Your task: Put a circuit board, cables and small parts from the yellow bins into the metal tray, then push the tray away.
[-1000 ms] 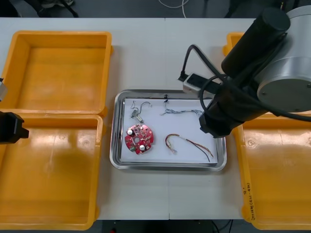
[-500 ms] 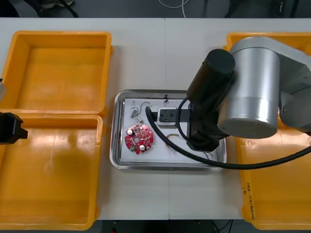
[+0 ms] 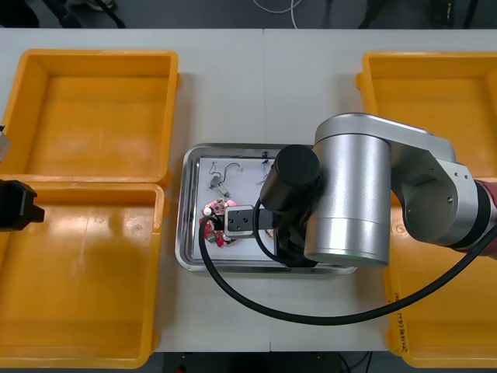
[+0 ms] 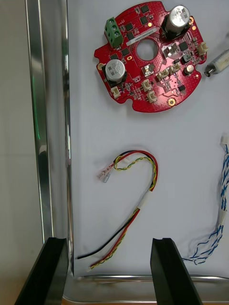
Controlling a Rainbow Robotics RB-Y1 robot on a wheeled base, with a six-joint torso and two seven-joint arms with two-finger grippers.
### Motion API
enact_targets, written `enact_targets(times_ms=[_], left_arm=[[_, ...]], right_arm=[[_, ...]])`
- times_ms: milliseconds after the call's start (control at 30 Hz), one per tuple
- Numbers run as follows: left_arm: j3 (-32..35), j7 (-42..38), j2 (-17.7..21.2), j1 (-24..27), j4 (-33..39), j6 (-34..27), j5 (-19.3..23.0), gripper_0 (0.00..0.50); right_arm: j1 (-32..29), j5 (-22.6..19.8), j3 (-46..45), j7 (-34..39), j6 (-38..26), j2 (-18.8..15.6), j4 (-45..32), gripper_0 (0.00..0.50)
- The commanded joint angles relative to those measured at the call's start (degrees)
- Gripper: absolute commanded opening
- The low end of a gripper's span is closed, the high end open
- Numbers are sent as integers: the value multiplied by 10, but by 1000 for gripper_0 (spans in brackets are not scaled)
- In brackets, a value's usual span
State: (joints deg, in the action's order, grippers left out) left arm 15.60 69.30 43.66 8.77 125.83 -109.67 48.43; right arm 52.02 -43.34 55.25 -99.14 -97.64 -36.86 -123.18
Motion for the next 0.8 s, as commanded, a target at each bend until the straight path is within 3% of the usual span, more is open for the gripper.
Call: enact_targets(times_ms=[33,433,800], left_arm=[[6,49,25,-9,19,-3,4,500],[6,49,25,-9,19,-3,4,500],[6,49,25,-9,19,-3,4,500]], right_arm=[[-10,32,27,-3,3,28,4,500],[-54,139,93,0,37,38,4,500],[-78,154,105,1,41,63,37,500]])
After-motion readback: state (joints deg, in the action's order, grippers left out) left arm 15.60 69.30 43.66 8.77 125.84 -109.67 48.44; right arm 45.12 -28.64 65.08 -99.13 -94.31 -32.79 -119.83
